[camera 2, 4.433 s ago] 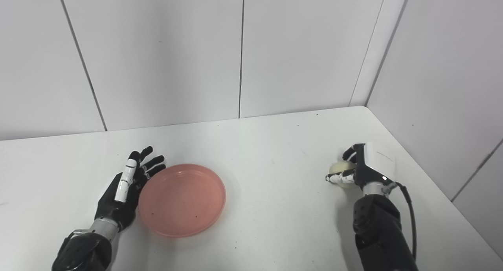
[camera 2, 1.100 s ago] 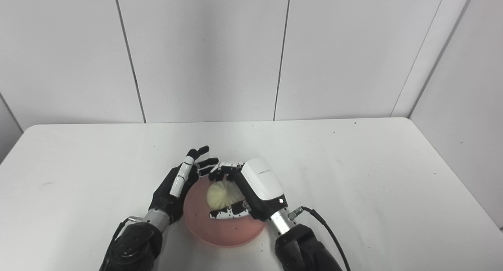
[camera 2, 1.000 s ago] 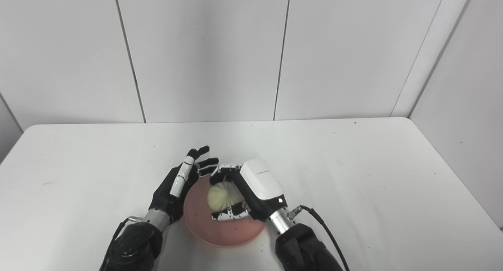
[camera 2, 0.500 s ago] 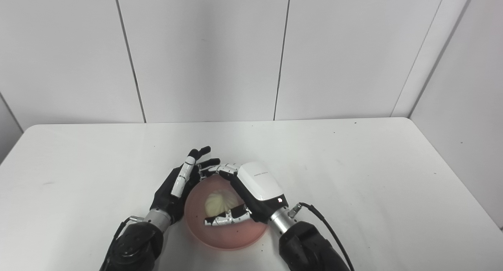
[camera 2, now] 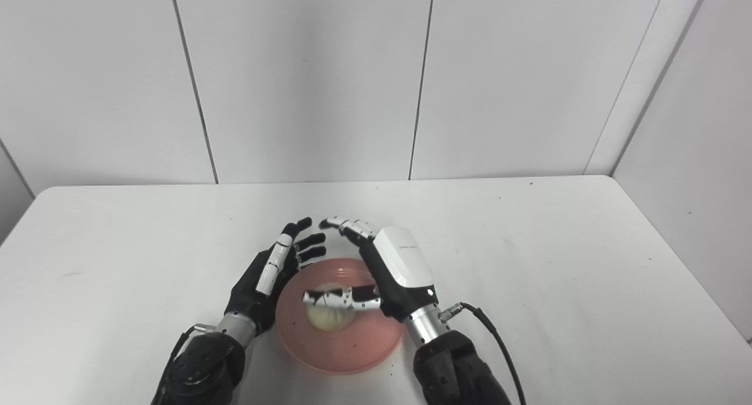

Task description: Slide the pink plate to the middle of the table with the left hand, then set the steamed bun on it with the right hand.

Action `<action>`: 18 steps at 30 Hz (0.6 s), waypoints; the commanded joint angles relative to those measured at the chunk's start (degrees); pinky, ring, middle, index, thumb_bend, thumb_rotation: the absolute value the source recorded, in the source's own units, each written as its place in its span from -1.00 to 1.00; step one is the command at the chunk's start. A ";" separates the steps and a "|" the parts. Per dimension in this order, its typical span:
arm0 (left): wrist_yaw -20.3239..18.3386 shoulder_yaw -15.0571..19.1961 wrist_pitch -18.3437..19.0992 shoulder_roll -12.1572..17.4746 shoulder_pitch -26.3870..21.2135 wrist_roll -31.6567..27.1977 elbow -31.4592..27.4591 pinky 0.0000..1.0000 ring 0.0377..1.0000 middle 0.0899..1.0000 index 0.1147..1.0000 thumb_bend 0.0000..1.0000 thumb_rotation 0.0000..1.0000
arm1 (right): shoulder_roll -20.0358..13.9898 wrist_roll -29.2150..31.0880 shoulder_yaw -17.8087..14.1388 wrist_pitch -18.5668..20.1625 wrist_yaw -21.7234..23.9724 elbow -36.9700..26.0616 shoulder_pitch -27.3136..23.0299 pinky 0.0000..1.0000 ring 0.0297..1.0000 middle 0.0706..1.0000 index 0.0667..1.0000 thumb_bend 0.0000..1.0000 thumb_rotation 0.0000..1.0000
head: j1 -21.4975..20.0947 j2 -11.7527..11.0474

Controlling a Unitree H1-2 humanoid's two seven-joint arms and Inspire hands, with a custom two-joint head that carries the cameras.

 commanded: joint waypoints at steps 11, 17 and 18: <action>7.44 1.81 -5.21 -2.24 3.14 5.09 -1.13 1.00 0.98 0.97 0.95 0.27 0.95 | 9.10 22.74 -10.80 11.60 0.63 -2.27 -0.49 0.69 0.78 0.79 0.81 0.50 0.79 | -0.29 0.15; 9.18 2.28 -8.59 -2.54 3.22 6.66 0.08 1.00 1.00 1.00 1.00 0.27 0.99 | 10.36 32.19 -13.73 17.45 1.83 -1.64 -1.31 0.80 0.85 0.90 0.93 0.35 0.96 | -0.38 0.06; 9.41 2.41 -9.21 -2.58 3.15 6.85 0.49 1.00 1.00 1.00 1.00 0.28 1.00 | 10.28 32.94 -13.89 18.21 1.87 -1.57 -1.39 0.86 0.88 0.92 0.96 0.36 0.99 | -0.50 0.08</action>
